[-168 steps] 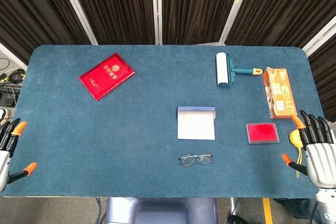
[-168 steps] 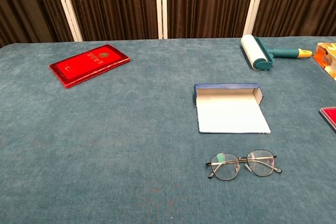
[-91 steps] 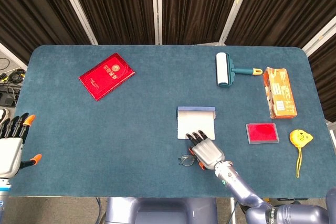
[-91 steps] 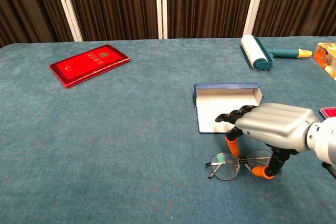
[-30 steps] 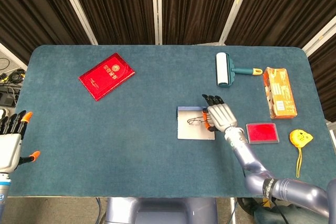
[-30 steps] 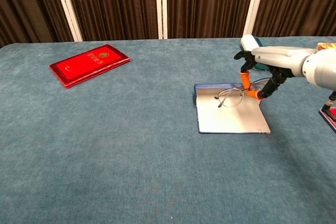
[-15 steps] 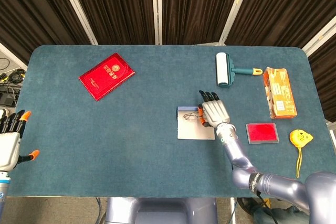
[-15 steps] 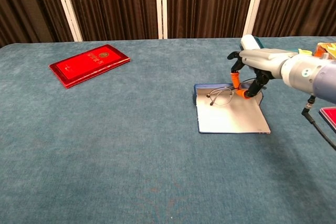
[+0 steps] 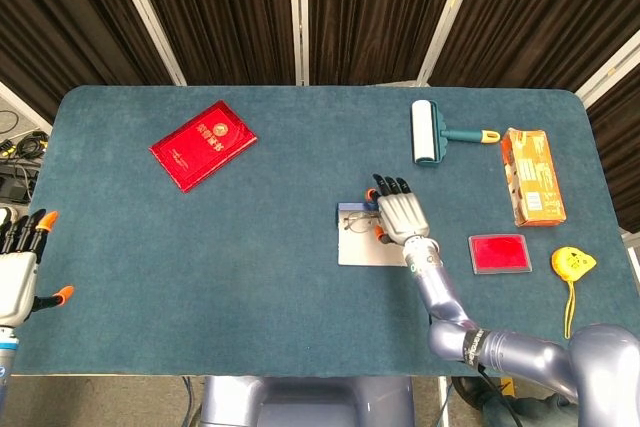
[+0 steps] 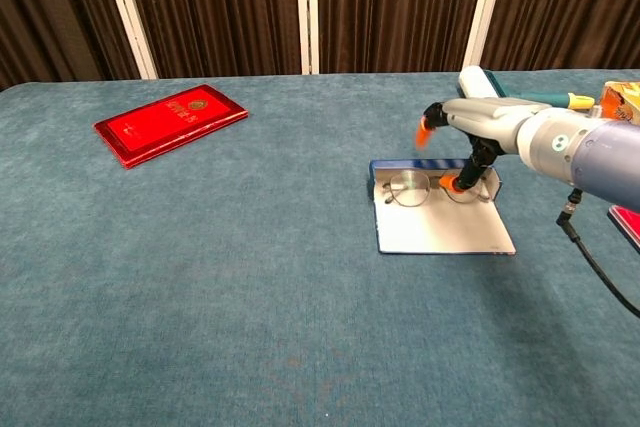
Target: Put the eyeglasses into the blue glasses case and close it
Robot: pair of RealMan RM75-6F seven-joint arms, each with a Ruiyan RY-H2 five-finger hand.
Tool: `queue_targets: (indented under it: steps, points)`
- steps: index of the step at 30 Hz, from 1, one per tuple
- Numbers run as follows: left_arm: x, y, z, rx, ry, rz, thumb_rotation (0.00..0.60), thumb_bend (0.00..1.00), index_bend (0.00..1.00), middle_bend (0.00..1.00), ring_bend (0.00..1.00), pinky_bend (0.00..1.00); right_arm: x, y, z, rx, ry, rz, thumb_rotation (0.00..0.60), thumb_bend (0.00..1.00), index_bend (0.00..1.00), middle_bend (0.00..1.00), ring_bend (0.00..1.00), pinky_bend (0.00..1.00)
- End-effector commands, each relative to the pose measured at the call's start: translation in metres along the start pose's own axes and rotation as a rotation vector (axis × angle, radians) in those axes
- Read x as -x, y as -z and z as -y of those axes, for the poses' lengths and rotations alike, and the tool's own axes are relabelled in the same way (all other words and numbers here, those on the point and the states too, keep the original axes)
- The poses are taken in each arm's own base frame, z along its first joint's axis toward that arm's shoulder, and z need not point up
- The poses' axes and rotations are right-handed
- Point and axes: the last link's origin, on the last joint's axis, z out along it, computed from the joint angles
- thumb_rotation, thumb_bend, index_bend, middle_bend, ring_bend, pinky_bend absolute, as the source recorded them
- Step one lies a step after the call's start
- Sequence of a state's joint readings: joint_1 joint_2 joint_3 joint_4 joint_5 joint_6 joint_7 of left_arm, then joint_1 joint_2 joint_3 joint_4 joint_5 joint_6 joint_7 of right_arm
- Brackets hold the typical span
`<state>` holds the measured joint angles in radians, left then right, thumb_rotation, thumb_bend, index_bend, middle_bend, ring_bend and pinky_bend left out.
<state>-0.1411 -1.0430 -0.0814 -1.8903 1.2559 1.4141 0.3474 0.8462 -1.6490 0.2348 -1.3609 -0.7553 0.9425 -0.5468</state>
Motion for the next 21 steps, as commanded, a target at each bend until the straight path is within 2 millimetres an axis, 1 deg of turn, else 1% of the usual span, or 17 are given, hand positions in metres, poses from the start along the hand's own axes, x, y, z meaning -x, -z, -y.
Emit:
queue_targets:
  steps: [1, 6, 9, 12, 21]
  points:
    - [0.000, 0.000, 0.000, 0.001, -0.001, 0.001, 0.600, 0.00, 0.00, 0.00, 0.00, 0.00, -0.005, 0.006, 0.000, -0.017, 0.005, -0.016, 0.600, 0.18, 0.00, 0.00, 0.00, 0.00]
    - [0.002, 0.000, -0.001, 0.004, -0.005, 0.005, 0.600, 0.00, 0.00, 0.00, 0.00, 0.00, -0.010, 0.013, -0.002, -0.047, 0.026, -0.033, 0.600, 0.14, 0.00, 0.00, 0.00, 0.00]
    - [0.002, 0.000, -0.001, 0.002, -0.003, 0.006, 0.600, 0.00, 0.00, 0.00, 0.00, 0.00, -0.008, 0.012, -0.003, -0.052, 0.045, -0.033, 0.600, 0.11, 0.00, 0.00, 0.00, 0.00]
    - [0.001, -0.001, -0.001, -0.001, -0.001, 0.003, 0.600, 0.00, 0.00, 0.00, 0.00, 0.00, -0.004, 0.006, -0.003, -0.048, 0.063, -0.031, 0.600, 0.09, 0.00, 0.00, 0.00, 0.00]
    - [0.001, -0.002, 0.000, -0.008, 0.003, 0.002, 0.600, 0.00, 0.00, 0.00, 0.00, 0.00, 0.006, -0.014, -0.004, -0.010, 0.118, -0.021, 0.600, 0.09, 0.00, 0.00, 0.00, 0.00]
